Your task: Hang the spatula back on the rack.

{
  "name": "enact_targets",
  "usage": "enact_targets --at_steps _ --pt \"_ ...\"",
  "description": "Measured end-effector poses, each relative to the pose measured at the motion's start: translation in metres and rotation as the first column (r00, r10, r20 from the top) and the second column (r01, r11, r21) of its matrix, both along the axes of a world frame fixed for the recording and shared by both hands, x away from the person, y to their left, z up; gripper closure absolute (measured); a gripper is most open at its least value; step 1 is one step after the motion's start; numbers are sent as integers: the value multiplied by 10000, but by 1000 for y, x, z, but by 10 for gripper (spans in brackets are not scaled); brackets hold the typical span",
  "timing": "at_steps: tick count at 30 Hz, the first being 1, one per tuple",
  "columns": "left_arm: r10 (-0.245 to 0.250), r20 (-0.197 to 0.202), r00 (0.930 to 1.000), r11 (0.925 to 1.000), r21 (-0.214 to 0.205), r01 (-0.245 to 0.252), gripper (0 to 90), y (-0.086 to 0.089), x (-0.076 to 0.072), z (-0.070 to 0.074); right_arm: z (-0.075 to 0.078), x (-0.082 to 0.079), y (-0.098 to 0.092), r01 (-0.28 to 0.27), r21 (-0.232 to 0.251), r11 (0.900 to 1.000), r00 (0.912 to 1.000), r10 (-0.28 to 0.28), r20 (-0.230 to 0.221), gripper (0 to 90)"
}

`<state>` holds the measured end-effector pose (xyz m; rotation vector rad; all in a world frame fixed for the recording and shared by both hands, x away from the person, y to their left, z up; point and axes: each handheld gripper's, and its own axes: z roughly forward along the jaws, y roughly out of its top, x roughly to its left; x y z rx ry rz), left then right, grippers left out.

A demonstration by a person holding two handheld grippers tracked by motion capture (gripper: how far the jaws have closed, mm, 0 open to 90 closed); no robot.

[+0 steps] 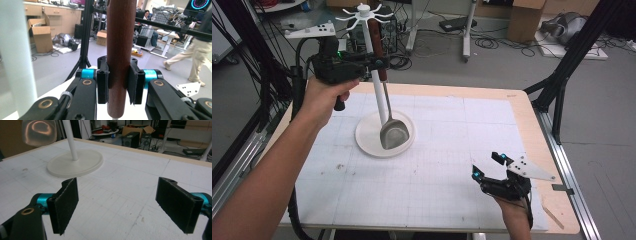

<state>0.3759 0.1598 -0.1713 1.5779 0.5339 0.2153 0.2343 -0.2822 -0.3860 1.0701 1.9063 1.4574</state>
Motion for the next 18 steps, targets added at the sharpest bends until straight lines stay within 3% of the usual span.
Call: enact_targets --at_steps 18 --pt "-105 -330 9994 9999 -97 102 732 8 17 -4 -1 2 2 -101 75 9999 9999 101 3 175"
